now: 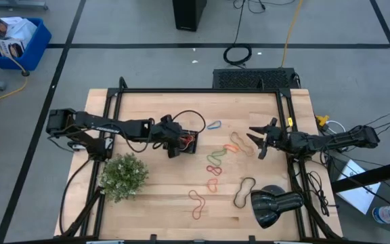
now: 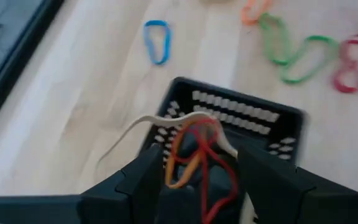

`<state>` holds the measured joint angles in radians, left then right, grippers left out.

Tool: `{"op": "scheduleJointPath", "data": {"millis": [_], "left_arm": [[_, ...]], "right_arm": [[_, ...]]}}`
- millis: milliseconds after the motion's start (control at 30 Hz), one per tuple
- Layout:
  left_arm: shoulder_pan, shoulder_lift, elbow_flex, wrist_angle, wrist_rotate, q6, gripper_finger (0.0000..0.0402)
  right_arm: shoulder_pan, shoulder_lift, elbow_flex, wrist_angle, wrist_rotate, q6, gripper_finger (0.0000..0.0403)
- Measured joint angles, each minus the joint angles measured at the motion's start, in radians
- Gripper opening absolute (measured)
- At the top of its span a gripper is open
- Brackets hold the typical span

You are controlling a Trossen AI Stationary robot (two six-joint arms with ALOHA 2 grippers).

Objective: Pick and place rubber bands into bin
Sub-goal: Put the blue rubber band into the black bin

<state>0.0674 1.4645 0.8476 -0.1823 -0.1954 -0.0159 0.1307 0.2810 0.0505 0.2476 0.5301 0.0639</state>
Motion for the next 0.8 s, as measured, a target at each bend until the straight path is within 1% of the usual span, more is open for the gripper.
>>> {"op": "scheduleJointPath", "data": {"millis": [100, 233, 400, 500, 633, 800], "left_arm": [[0.010, -0.047, 0.002, 0.006, 0.071, 0.046, 0.0216], [0.044, -0.135, -0.004, -0.021, 0.094, 0.051, 0.0216], [0.087, -0.273, -0.016, -0.106, 0.101, 0.039, 0.0216], [0.100, -0.371, -0.064, -0.088, 0.122, 0.041, 0.0216], [0.115, -0.511, -0.157, -0.045, 0.151, 0.039, 0.0216], [0.133, -0.699, -0.275, -0.021, 0.149, 0.016, 0.0216]], "right_arm": [[0.000, 0.000, 0.000, 0.026, -0.001, -0.011, 0.0141], [0.000, 0.004, 0.000, 0.057, 0.003, -0.064, 0.0141], [0.000, 0.016, 0.000, 0.140, 0.028, -0.107, 0.0141], [0.000, 0.033, 0.007, 0.135, 0.049, -0.106, 0.0141], [-0.001, 0.095, 0.030, 0.129, 0.074, -0.119, 0.0141], [-0.001, 0.203, 0.128, 0.139, 0.075, -0.152, 0.0141]]}}
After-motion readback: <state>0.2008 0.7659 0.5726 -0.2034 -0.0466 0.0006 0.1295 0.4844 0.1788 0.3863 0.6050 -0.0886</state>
